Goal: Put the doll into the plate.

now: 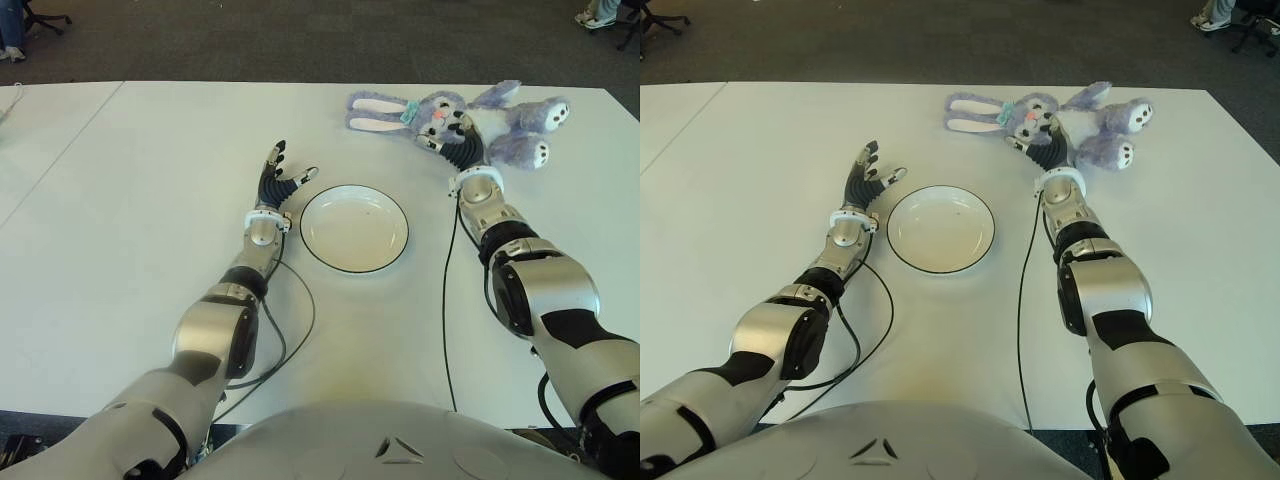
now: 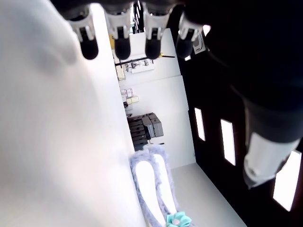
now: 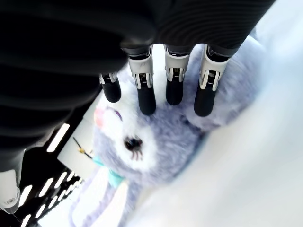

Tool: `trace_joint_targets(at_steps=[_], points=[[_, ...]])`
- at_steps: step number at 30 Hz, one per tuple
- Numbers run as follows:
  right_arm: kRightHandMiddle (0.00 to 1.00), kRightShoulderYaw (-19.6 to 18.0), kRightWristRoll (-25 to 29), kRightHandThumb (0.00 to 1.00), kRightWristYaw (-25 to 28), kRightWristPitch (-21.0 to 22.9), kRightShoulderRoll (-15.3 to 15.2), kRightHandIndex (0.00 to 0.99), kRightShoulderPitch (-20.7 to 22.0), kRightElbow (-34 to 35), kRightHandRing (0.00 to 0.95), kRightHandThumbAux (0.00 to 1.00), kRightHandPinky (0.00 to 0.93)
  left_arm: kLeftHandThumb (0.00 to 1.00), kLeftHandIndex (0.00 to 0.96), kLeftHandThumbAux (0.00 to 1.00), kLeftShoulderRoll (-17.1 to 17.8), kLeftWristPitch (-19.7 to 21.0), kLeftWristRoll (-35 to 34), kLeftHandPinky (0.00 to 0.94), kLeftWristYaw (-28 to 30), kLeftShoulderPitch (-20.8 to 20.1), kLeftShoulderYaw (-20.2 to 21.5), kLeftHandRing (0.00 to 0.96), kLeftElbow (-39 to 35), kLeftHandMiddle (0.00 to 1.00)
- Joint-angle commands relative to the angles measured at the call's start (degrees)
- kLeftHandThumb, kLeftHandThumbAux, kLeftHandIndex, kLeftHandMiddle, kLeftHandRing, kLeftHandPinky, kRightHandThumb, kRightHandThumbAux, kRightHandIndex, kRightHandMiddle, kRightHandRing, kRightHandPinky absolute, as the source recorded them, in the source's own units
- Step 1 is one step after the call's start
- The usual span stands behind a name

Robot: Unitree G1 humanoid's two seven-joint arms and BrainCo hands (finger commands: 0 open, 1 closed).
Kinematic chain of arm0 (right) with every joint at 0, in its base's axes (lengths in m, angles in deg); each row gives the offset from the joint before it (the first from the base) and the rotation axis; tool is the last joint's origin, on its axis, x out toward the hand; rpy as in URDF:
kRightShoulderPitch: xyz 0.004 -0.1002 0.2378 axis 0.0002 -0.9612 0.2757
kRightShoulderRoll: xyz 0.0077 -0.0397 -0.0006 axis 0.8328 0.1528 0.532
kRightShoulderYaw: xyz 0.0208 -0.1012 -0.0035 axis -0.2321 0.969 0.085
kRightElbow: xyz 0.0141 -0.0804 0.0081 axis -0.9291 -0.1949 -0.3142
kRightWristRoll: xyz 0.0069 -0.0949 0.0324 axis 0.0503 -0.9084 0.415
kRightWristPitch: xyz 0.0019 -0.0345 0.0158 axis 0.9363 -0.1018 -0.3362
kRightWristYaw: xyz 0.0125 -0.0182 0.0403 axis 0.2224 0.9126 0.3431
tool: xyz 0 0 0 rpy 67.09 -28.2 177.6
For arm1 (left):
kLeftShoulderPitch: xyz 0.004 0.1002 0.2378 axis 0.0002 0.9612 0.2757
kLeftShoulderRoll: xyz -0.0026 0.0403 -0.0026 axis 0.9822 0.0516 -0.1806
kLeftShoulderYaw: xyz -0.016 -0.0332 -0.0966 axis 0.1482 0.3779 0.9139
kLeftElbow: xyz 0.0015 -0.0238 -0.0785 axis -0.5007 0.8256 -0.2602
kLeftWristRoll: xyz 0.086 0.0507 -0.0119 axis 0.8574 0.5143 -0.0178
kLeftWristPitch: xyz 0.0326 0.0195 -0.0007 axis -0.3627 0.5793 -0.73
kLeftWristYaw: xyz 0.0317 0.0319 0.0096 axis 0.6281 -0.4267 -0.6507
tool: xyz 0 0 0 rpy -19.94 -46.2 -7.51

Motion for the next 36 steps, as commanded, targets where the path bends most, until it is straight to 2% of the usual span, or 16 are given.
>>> trace_joint_targets(at_steps=[1,8,19,27,36], points=[[0.068,0.59,-0.65,0.024,1.32,0.33,-1.79,0.060,4.86,0.85,0.047,0.529,0.026,0.000,0.016,0.653,-2.40,7.34,-0.47,0.067,2.15,10.86,0.10,0.042,7.26,0.045],[0.067,0.12,0.01,0.035,2.98,0.72,-3.42,0.058,7.83,0.70,0.043,0.552,0.017,0.000,0.021,0.662,-2.51,7.60,0.00,0.063,1.98,10.56,-0.38,0.041,7.29,0.047],[0.077,-0.25,0.29,0.061,4.24,1.75,-5.58,0.065,10.20,0.33,0.042,0.567,0.017,0.000,0.003,0.702,-2.91,7.19,-0.75,0.044,3.38,10.53,0.31,0.024,7.38,0.028],[0.070,0.20,-0.43,0.069,4.52,3.27,-7.36,0.065,11.80,-0.01,0.032,0.575,0.000,0.000,0.000,0.676,-2.94,6.87,-0.95,0.008,4.05,10.51,0.44,0.006,7.43,0.016],[0.110,0.79,-1.07,0.053,5.10,4.86,-8.82,0.058,13.67,-0.24,0.076,0.568,0.038,0.000,0.000,0.665,-3.00,6.93,-1.00,0.004,4.21,10.43,0.86,0.000,7.47,0.010]])
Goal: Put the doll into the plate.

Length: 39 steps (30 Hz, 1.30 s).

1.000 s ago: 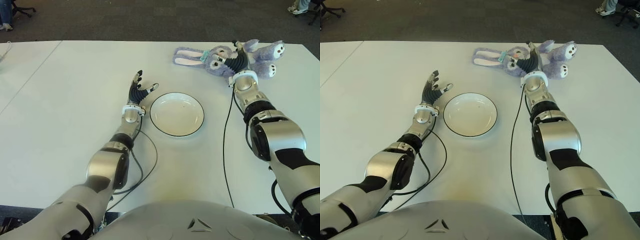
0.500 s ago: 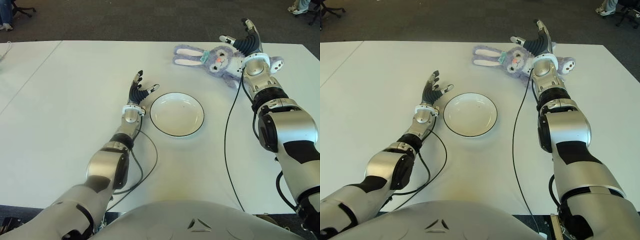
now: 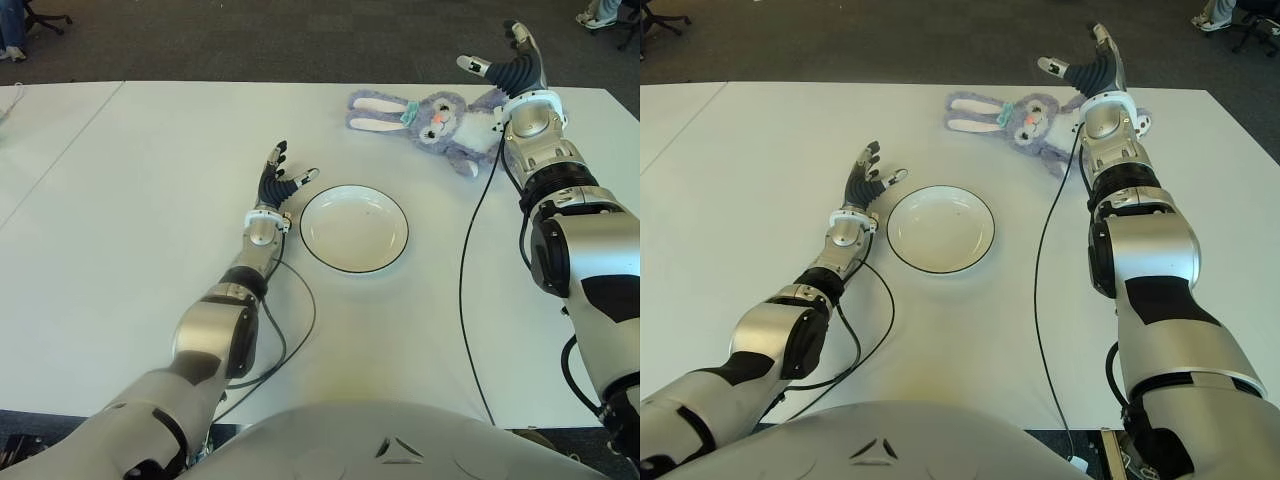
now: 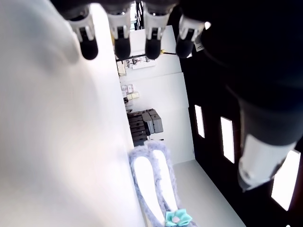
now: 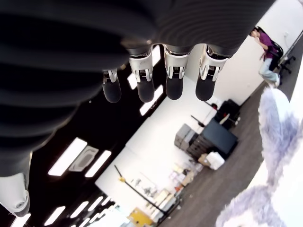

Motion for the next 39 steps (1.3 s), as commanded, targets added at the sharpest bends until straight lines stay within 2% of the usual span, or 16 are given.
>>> trace_joint_targets(at_steps=[1,10,14,18,20,24,28,32,39], points=[[0.111,0.83,-1.19,0.049,1.50,2.36,-1.50,0.057,2.55,-1.25,0.077,0.571,0.035,0.000,0.000,0.665,-2.82,6.94,-0.33,0.004,1.84,10.45,0.11,0.000,7.47,0.009],[0.141,2.56,-3.48,0.037,2.53,3.09,-5.89,0.057,4.68,-1.80,0.110,0.584,0.060,0.000,0.000,0.659,-2.78,6.36,1.58,0.014,-0.19,10.73,-1.06,0.005,7.40,0.018],[0.156,5.36,-6.63,0.035,1.81,3.80,-8.59,0.054,4.29,-2.21,0.128,0.580,0.091,0.000,0.000,0.658,-2.78,5.91,1.86,0.007,-0.10,10.90,-1.31,0.003,7.33,0.015],[0.139,9.34,-10.96,0.036,2.50,4.72,-11.82,0.044,2.94,-2.96,0.115,0.580,0.076,0.000,0.000,0.659,-2.68,6.33,1.00,0.000,1.68,10.84,-0.43,0.000,7.45,0.011],[0.082,12.37,-14.10,0.042,3.70,5.47,-13.14,0.026,2.67,-3.27,0.071,0.574,0.035,0.000,0.000,0.667,-2.74,6.58,0.40,0.000,2.37,10.79,0.14,0.000,7.46,0.010],[0.014,18.21,-19.91,0.069,6.83,6.20,-15.05,0.002,2.20,-3.52,0.014,0.528,0.009,0.000,0.000,0.698,-2.89,6.12,0.42,0.000,1.90,10.97,0.40,0.000,7.38,0.014],[0.000,20.91,-22.27,0.092,8.65,6.19,-15.95,0.000,1.90,-3.45,0.000,0.491,0.000,0.000,0.000,0.709,-2.79,5.54,0.77,0.000,1.54,11.17,0.26,0.000,7.35,0.013],[0.000,24.06,-25.07,0.120,11.61,6.38,-16.35,0.000,1.90,-3.37,0.000,0.441,0.007,0.000,0.000,0.737,-2.87,5.83,0.03,0.038,1.91,11.11,0.99,0.011,7.35,0.024],[0.000,26.73,-27.12,0.156,13.70,6.43,-16.47,0.000,0.80,-3.56,0.000,0.414,0.000,0.000,0.004,0.759,-2.74,6.34,0.11,0.048,1.50,10.97,0.92,0.023,7.33,0.032]])
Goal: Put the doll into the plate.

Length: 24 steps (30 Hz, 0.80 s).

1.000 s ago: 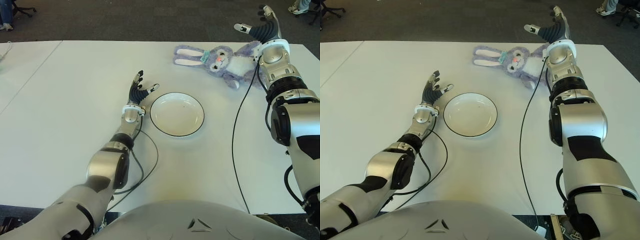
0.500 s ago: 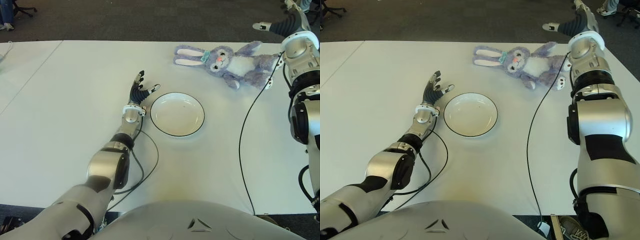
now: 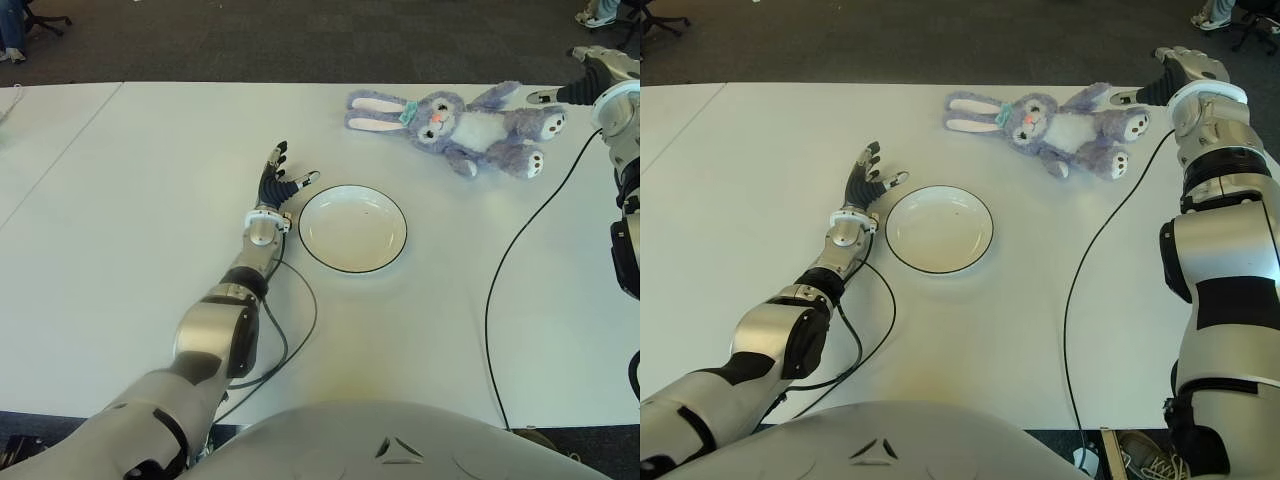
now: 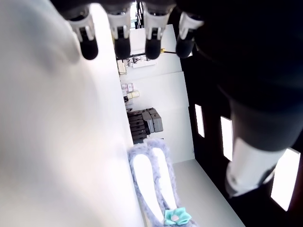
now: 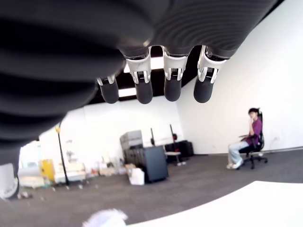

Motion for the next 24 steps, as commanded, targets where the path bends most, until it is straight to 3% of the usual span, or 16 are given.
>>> trace_joint_targets(at_steps=[1,11,24], points=[[0.000,3.05,-2.67,0.169,2.58,0.31,0.55,0.000,-2.73,-0.40,0.000,0.410,0.000,0.000,0.006,0.764,-2.39,6.46,-0.25,0.046,1.16,10.97,-0.14,0.025,7.34,0.033],[0.009,5.89,-4.55,0.211,3.50,0.50,0.37,0.003,-6.05,-0.93,0.049,0.396,0.006,0.000,0.012,0.794,-2.68,5.37,-0.85,0.056,1.79,11.17,0.17,0.030,7.32,0.030],[0.025,5.47,-3.44,0.250,0.28,1.65,3.18,0.024,-9.57,-1.05,0.065,0.411,0.066,0.000,0.018,0.786,-2.53,5.26,-0.86,0.063,1.67,11.21,0.03,0.038,7.19,0.034]])
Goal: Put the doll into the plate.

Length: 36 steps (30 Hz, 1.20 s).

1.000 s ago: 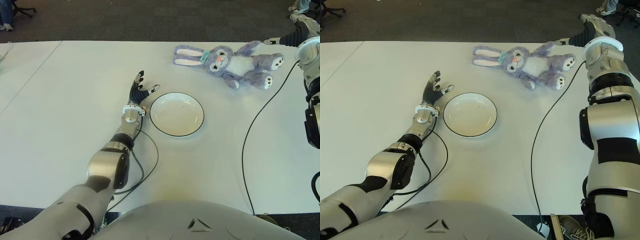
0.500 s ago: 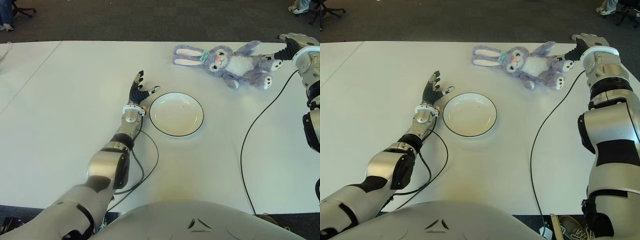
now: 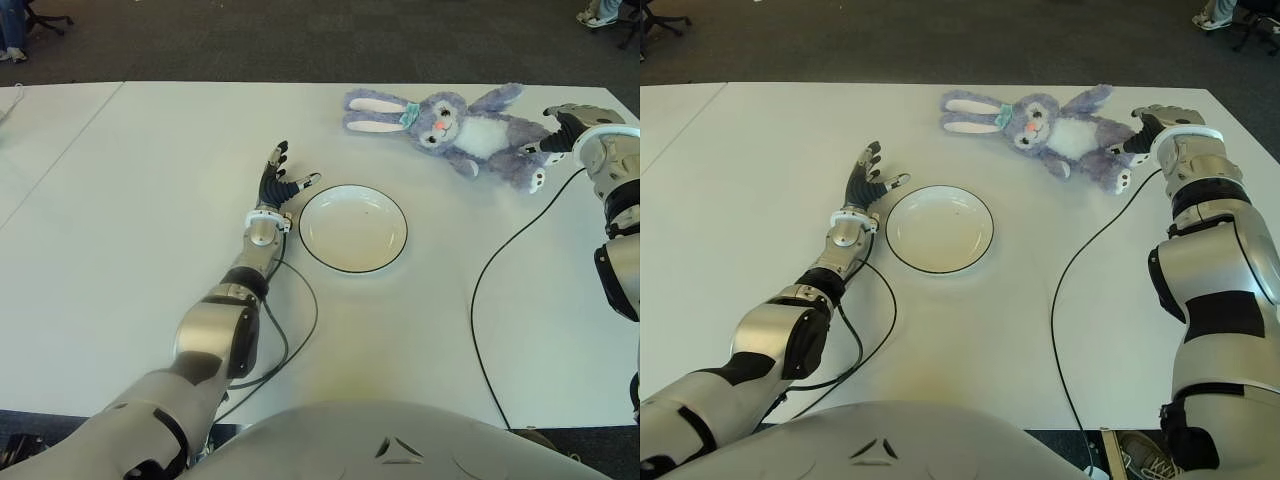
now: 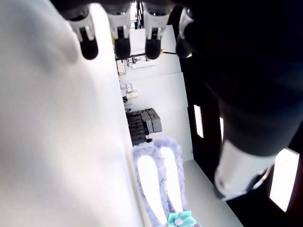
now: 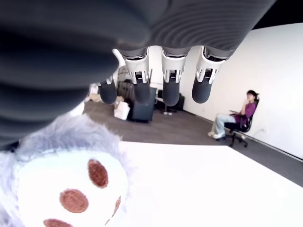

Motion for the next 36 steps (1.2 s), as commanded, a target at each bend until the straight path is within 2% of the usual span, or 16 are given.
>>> trace_joint_targets(at_steps=[1,5,10,13,19,23,28,36], points=[[0.024,0.29,-0.25,0.251,-1.29,1.08,2.88,0.025,-2.38,-0.40,0.063,0.411,0.064,0.000,0.018,0.786,-2.44,5.71,-0.87,0.062,1.88,11.12,0.46,0.038,7.21,0.034],[0.021,0.36,-0.29,0.263,-1.42,1.68,4.37,0.021,-1.55,-0.41,0.057,0.415,0.053,0.000,0.019,0.782,-2.53,6.03,-1.45,0.064,2.61,11.29,1.04,0.040,7.38,0.040],[0.025,0.46,-0.40,0.282,-1.62,2.21,5.66,0.012,-0.65,-0.34,0.057,0.432,0.082,0.000,0.010,0.768,-2.52,4.91,-1.27,0.045,2.65,11.53,0.81,0.034,7.32,0.037],[0.025,0.49,-0.47,0.289,-1.81,2.13,5.86,0.011,-0.45,-0.32,0.055,0.437,0.080,0.000,0.007,0.760,-2.37,4.93,-0.93,0.032,2.41,11.57,0.39,0.031,7.39,0.035],[0.021,0.75,-0.82,0.302,-2.14,1.89,6.10,0.010,-0.08,-0.31,0.053,0.448,0.074,0.000,0.013,0.764,-2.19,5.68,-0.64,0.063,2.10,11.34,0.00,0.037,7.42,0.041],[0.024,0.92,-1.05,0.319,-2.94,2.33,6.68,0.006,0.50,-0.30,0.053,0.462,0.107,0.000,0.013,0.785,-2.55,5.94,-0.98,0.072,2.16,11.23,0.18,0.046,7.38,0.046],[0.022,0.79,-0.93,0.326,-3.32,2.84,7.01,0.000,0.81,-0.39,0.048,0.474,0.098,0.000,0.018,0.792,-2.76,5.66,-0.85,0.072,1.98,11.13,0.03,0.048,7.36,0.047],[0.039,0.99,-1.26,0.353,-4.44,3.53,7.49,0.003,1.52,-0.51,0.068,0.512,0.133,0.000,0.017,0.771,-2.94,6.20,-0.84,0.067,1.94,10.77,-0.08,0.048,7.42,0.049]])
